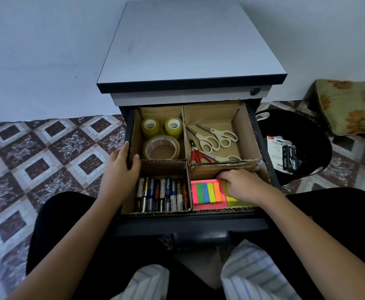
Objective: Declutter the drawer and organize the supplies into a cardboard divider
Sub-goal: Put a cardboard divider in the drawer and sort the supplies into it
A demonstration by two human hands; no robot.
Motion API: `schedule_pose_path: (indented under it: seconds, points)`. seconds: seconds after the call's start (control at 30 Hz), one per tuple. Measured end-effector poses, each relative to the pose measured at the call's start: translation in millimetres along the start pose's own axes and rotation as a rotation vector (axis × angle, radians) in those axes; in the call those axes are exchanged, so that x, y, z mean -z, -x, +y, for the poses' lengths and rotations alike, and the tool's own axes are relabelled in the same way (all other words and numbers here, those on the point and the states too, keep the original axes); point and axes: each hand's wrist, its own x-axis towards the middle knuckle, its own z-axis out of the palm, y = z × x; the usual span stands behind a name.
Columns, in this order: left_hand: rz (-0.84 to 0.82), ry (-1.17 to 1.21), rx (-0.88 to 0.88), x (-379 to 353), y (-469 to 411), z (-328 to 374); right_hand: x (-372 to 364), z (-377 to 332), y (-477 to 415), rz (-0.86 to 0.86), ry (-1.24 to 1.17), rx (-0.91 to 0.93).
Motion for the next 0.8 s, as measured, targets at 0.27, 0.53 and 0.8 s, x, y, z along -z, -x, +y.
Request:
schedule_pose_path:
  seconds: [0.27,0.53,0.8]
  points:
    - [0.001,0.013,-0.005,-0.5,-1.5,-2.9,0.2,6.2,-0.5,-0.038,-0.025,0.009]
    - [-0.003,0.008,0.006,-1.3,-1.6,-2.7,-2.6,4.1,-3.0,-0.032,0.016,0.028]
    - [-0.007,0.006,0.005,1.6,1.0,0.7,2.7,5.1,1.3,-0.028,-0.025,0.075]
